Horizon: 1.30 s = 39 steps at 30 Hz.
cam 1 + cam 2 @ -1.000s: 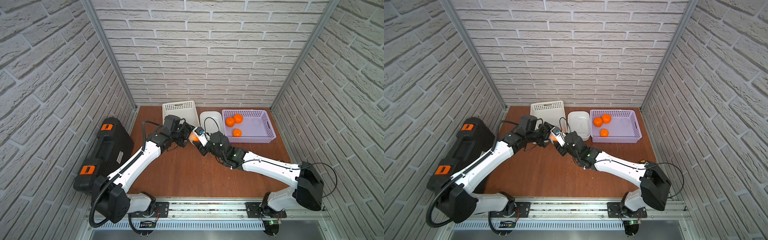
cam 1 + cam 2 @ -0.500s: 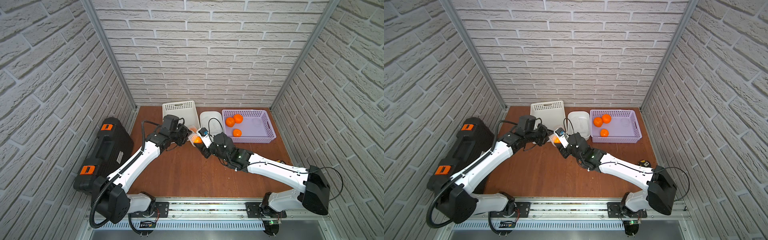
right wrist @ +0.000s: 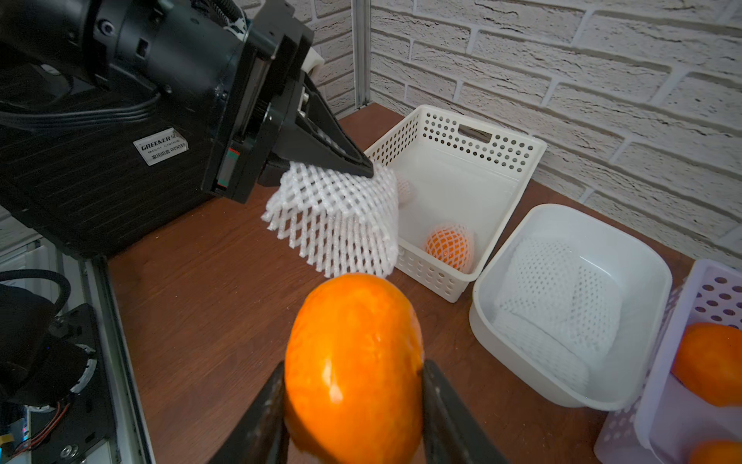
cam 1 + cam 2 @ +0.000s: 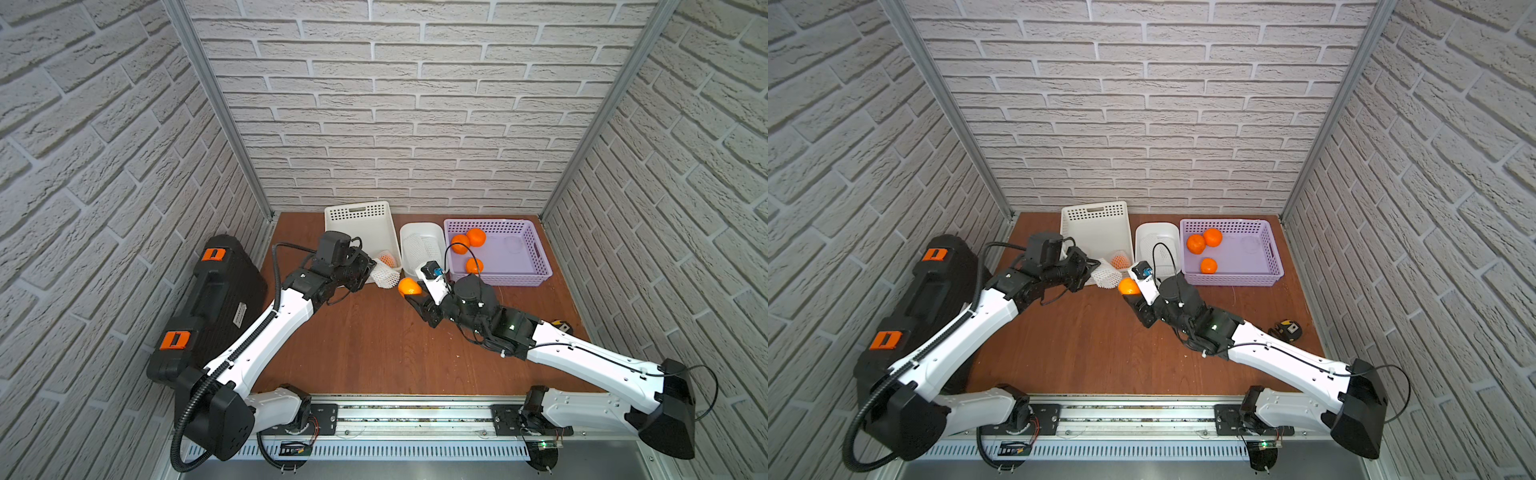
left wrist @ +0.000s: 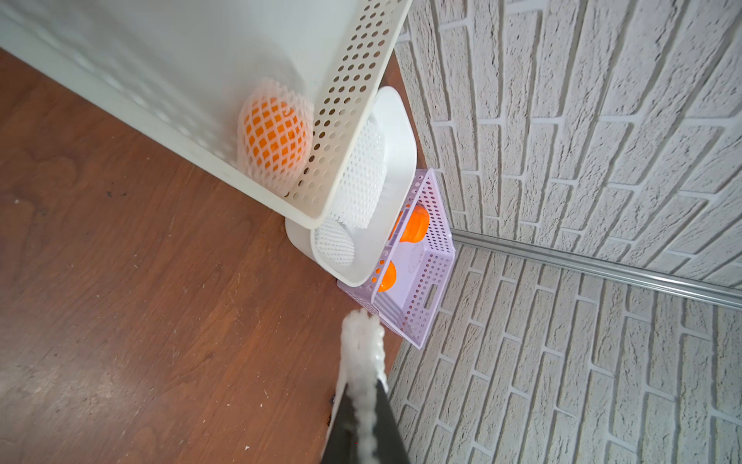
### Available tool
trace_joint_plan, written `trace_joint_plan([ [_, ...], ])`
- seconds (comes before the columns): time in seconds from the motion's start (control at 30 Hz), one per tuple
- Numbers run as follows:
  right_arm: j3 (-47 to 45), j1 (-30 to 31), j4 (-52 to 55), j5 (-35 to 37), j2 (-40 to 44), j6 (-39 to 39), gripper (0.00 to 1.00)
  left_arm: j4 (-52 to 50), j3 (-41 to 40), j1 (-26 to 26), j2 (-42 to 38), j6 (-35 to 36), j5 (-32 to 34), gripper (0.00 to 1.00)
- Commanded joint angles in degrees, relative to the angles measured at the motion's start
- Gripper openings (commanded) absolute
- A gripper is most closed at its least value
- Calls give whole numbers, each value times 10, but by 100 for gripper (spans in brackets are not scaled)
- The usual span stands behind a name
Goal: Remove foam nets from oranges
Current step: Remove the foam net from the orange, then place the foam net into the storage box.
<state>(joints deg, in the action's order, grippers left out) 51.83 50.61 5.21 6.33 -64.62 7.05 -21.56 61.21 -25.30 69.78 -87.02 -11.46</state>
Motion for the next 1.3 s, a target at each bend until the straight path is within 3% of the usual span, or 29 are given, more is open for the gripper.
trace_joint_plan([
  [0.0, -16, -16, 22, -3, 44, 39, 8, 41, -28, 17, -22, 18, 37, 0],
  [0.17, -63, -65, 21, -14, 129, 83, 9, 47, -38, 36, -31, 58, 52, 0],
  [0.33, -83, -153, 46, -52, 171, 124, 9, 67, -43, 33, -32, 133, 76, 0],
  [0.5, -72, -232, 75, -91, 159, 154, 10, 91, -16, -5, 19, 214, 105, 0],
  [0.67, -54, -286, 110, -95, 137, 188, 10, 172, 19, -53, 92, 278, 76, 0],
  [0.83, -62, -349, 123, -109, 133, 216, 12, 178, 112, -94, 187, 369, 62, 0],
  [1.07, -64, -431, 129, -157, 112, 239, 14, 125, 314, -97, 399, 456, -49, 0],
  [1.27, -56, -479, 133, -179, 89, 243, 15, 135, 441, -76, 545, 434, -120, 0],
])
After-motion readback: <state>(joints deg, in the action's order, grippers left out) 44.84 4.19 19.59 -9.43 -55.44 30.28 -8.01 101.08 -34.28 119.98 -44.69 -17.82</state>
